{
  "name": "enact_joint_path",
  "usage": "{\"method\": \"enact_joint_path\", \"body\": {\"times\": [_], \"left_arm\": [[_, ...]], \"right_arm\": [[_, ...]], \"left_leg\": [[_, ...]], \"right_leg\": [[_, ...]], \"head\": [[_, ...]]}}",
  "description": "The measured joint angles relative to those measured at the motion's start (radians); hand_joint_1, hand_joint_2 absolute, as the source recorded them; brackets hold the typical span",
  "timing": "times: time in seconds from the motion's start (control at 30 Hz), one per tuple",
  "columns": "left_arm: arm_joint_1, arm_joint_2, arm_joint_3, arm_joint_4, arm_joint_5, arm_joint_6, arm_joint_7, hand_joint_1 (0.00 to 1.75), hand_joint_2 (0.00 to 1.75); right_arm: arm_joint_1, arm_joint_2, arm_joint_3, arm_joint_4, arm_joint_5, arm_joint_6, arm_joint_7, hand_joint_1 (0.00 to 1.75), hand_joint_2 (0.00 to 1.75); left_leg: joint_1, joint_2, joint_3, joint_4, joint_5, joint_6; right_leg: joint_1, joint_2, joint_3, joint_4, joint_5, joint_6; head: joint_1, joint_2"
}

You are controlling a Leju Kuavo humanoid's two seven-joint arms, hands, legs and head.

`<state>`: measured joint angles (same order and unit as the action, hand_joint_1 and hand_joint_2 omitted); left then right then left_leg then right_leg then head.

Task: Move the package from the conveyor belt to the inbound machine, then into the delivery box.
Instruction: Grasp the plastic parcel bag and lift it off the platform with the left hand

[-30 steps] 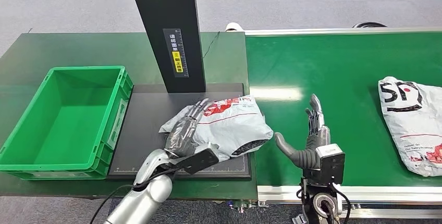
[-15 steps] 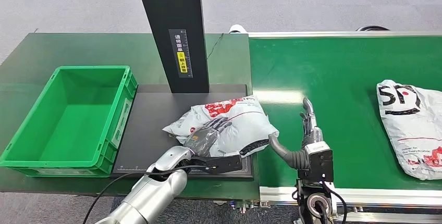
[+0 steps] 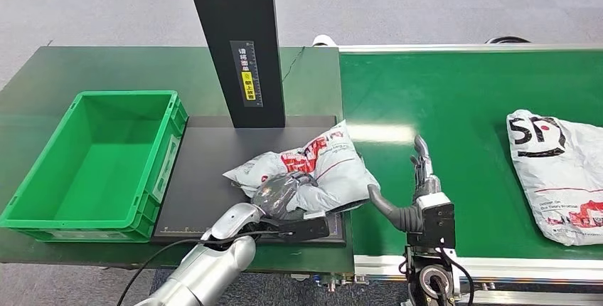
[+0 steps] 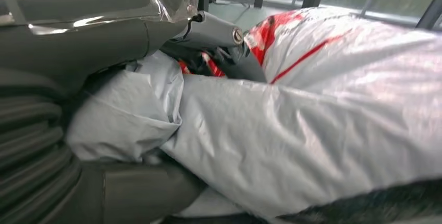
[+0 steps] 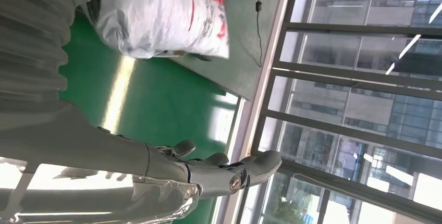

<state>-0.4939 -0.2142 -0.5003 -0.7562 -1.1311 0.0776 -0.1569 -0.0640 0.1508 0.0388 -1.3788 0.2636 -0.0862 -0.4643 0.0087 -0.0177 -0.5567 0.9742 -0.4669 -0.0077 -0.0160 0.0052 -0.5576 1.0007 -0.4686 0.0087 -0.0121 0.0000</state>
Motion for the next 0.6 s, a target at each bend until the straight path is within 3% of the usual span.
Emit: {"method": "enact_joint_path", "body": {"times": [0.2,0.4,0.6], "left_arm": [[0.032,0.005,0.020,-0.051,0.020,0.109,-0.049,1.75,1.75],[0.055,0.012,0.034,-0.092,0.028,0.152,-0.064,1.75,1.75],[0.105,0.030,0.068,-0.206,0.068,0.389,-0.131,1.75,1.75]], "right_arm": [[0.017,-0.001,-0.010,-0.014,-0.003,0.004,0.000,0.00,1.75],[0.027,-0.002,-0.018,-0.029,-0.007,0.007,0.000,0.00,1.75],[0.046,-0.002,-0.026,-0.046,-0.027,0.012,-0.001,0.00,1.75]], "left_leg": [[0.000,0.001,-0.005,0.000,0.000,0.000],[0.000,0.001,-0.007,0.000,0.000,0.000],[0.000,0.002,-0.011,0.000,0.000,0.000]], "right_leg": [[0.000,0.001,-0.005,0.000,0.000,0.000],[0.000,0.001,-0.008,0.000,0.000,0.000],[0.000,0.002,-0.012,0.000,0.000,0.000]], "head": [[0.000,0.000],[0.000,0.000],[0.000,0.000]]}}
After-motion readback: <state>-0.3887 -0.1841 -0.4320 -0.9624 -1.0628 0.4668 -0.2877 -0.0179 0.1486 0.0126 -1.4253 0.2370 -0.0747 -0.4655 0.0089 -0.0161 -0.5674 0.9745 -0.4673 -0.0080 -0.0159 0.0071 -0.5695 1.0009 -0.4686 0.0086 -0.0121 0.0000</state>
